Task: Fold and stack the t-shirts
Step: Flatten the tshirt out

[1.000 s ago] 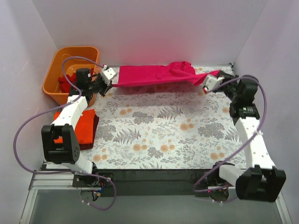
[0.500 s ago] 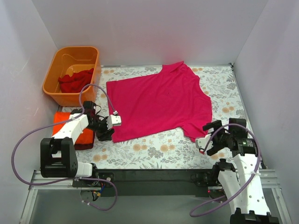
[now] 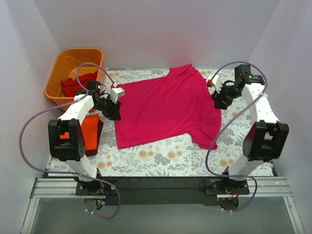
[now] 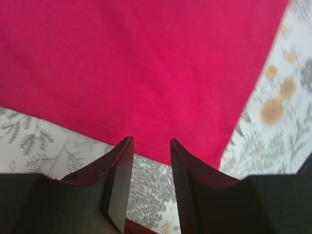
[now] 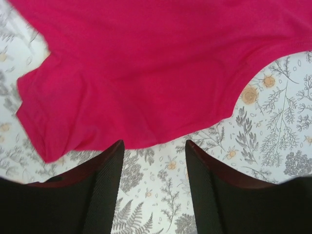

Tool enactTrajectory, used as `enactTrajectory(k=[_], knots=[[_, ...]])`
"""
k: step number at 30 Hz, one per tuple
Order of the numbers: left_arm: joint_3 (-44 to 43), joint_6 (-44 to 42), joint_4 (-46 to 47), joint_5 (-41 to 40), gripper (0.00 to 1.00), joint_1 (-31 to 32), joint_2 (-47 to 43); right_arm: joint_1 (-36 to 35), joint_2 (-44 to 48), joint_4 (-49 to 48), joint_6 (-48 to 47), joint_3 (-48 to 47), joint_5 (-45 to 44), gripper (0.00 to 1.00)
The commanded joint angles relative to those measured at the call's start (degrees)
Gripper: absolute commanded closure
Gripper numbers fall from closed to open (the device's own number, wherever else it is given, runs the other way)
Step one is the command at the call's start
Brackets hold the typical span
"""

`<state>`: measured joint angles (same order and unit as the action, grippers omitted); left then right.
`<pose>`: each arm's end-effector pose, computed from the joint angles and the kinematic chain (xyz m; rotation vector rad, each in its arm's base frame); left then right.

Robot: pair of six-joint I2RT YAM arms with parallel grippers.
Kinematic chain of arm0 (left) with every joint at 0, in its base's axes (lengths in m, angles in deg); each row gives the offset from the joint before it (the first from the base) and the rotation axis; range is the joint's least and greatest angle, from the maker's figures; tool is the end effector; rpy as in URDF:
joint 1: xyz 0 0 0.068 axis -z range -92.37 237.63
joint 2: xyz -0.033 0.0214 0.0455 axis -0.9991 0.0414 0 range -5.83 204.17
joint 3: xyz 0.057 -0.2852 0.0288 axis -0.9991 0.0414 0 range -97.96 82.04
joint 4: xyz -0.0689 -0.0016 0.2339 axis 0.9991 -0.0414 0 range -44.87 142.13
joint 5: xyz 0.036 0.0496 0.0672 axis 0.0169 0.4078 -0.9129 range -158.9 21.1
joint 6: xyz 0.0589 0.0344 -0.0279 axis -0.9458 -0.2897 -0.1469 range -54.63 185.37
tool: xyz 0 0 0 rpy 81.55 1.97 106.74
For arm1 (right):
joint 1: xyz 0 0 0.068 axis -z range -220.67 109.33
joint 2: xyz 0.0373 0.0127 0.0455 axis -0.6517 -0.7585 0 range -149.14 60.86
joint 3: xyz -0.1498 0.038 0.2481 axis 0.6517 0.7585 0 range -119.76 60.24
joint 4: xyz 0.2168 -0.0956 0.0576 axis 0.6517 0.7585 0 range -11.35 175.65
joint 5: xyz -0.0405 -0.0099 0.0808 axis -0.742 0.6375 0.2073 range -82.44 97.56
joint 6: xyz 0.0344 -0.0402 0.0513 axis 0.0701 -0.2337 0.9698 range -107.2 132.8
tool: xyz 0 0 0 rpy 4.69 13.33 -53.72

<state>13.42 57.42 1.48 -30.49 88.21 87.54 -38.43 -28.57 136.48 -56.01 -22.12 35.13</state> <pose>0.2976 -0.0413 0.2386 0.3217 2.6886 -0.9182 0.3043 0.0166 0.3129 -1.4908 2.0210 0.1763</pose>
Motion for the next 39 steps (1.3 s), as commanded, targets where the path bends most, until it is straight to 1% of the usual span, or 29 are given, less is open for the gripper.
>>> enactTrajectory(k=[1, 2, 4, 5, 7, 8, 9, 13, 16, 17, 18, 19, 21, 23, 24, 25, 29, 30, 32, 34, 35, 36, 38, 39], knots=[[-6.5, 18.2, 5.1, -3.1, 0.67, 0.3, 5.4, -1.0, -9.8, -1.6, 19.6, -11.4, 0.7, 0.46], [-7.8, 20.0, 5.9, -4.3, 0.67, 0.4, 6.3, -1.3, -12.0, -2.3, 21.3, -13.3, -0.4, 0.51], [-8.3, 23.2, 8.0, -5.5, 0.67, 1.2, 8.4, -1.6, -17.0, -3.9, 24.7, -16.4, -2.2, 0.53], [-8.6, 23.9, 8.5, -7.6, 0.67, 1.6, 9.1, -1.8, -18.3, -5.3, 25.0, -16.6, -3.0, 0.53], [-9.2, 25.9, 9.3, -9.4, 0.67, 2.3, 11.2, -1.9, -21.6, -8.1, 26.9, -16.2, -7.0, 0.55], [-9.3, 26.4, 9.3, -9.4, 0.67, 2.6, 12.2, -1.9, -22.5, -8.9, 27.5, -16.0, -7.0, 0.55], [-9.3, 27.3, 9.3, -11.4, 0.67, 2.8, 12.9, -2.0, -23.3, -9.7, 27.9, -15.5, -8.8, 0.56], [-9.7, 30.1, 9.3, -15.0, 0.69, 3.0, 16.1, -2.0, -26.5, -14.3, 29.5, -12.0, -14.6, 0.64], [-9.1, 30.6, 8.6, -17.0, 0.71, 3.0, 17.6, -1.9, -26.9, -15.5, 28.4, -7.2, -19.6, 0.64], [-8.7, 30.4, 8.5, -17.8, 0.73, 3.0, 17.9, -1.9, -26.4, -16.1, 27.9, -5.5, -22.2, 0.66], [-8.4, 30.2, 8.3, -18.4, 0.73, 3.0, 17.9, -1.9, -25.1, -16.6, 26.5, -1.3, -23.4, 0.67], [-7.8, 30.1, 8.5, -19.7, 0.73, 3.0, 17.9, -1.9, -24.3, -17.6, 25.9, 0.9, -24.3, 0.67], [-6.1, 29.5, 8.6, -20.8, 0.77, 3.0, 18.0, -1.9, -22.5, -18.3, 24.7, 5.5, -26.5, 0.69], [-4.3, 29.1, 8.6, -22.6, 0.78, 3.0, 17.8, -1.9, -20.1, -18.9, 23.6, 11.6, -27.3, 0.72], [-4.0, 29.0, 8.6, -23.0, 0.79, 3.0, 17.6, -1.9, -19.3, -18.9, 23.3, 13.5, -29.9, 0.75], [-3.7, 28.8, 8.6, -23.6, 0.79, 3.0, 17.5, -1.9, -17.4, -18.8, 22.8, 17.6, -30.5, 0.77], [-2.5, 28.5, 8.6, -24.9, 0.81, 3.0, 16.4, -1.9, -9.7, -18.0, 21.4, 26.9, -32.1, 0.79], [-2.5, 28.3, 8.4, -25.0, 0.81, 3.0, 16.3, -1.9, -6.4, -17.7, 21.1, 28.4, -32.1, 0.81], [-2.6, 28.4, 8.3, -25.1, 0.82, 3.0, 16.2, -1.9, -3.5, -16.4, 20.1, 30.1, -31.4, 0.81], [-3.6, 28.1, 7.6, -23.7, 0.82, 3.0, 15.8, -1.6, -0.8, -13.9, 19.3, 28.7, -28.6, 0.79], [-4.1, 27.9, 7.5, -23.0, 0.82, 3.0, 15.0, -1.1, -0.2, -13.0, 19.2, 25.3, -28.0, 0.78], [-4.6, 27.7, 7.3, -21.1, 0.81, 3.0, 14.3, -0.7, 0.0, -11.3, 19.4, 23.3, -24.3, 0.77], [-6.5, 27.2, 7.1, -19.4, 0.8, 3.0, 12.7, 0.5, -0.7, -10.3, 20.0, 18.2, -20.8, 0.76], [-7.5, 27.5, 6.9, -18.6, 0.79, 3.0, 12.5, 0.6, -2.2, -10.2, 21.9, 13.3, -19.2, 0.75]])
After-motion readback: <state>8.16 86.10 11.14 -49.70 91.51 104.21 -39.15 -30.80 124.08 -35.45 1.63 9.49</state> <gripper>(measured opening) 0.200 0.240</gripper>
